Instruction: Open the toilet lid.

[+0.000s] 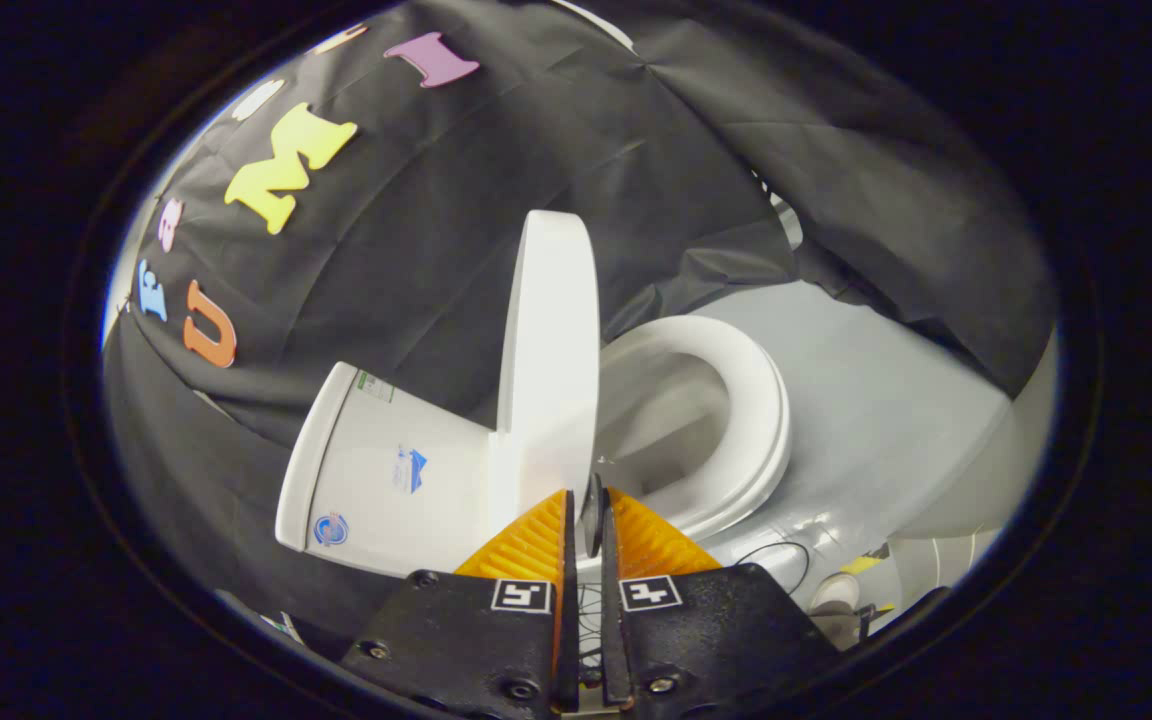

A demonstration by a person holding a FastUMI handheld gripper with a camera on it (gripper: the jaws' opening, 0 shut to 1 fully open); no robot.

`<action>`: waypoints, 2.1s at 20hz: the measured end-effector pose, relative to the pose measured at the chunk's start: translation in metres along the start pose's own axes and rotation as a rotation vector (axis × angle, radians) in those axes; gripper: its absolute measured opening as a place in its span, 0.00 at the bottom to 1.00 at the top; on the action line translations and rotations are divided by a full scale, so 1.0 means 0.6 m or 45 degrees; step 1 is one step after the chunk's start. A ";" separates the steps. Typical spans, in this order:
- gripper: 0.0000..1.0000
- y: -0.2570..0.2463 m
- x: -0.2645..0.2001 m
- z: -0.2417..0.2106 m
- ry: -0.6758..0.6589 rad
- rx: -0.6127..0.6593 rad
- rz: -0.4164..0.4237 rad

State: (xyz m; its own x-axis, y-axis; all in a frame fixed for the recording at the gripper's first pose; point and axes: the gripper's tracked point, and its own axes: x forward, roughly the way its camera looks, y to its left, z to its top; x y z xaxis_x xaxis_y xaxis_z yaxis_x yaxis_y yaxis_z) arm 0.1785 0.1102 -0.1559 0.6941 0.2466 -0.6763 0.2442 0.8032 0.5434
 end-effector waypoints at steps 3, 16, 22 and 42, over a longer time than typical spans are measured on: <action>0.12 0.016 -0.006 0.000 -0.012 -0.053 -0.019; 0.12 0.063 -0.020 -0.001 -0.033 -0.106 -0.042; 0.12 0.118 -0.027 -0.006 -0.053 -0.190 -0.066; 0.12 0.288 -0.032 -0.059 -0.078 -0.427 -0.027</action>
State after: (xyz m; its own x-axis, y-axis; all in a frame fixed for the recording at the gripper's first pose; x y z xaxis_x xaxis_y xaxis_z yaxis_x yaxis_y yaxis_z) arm 0.1833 0.2633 -0.0669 0.7330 0.2033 -0.6491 0.0294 0.9439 0.3288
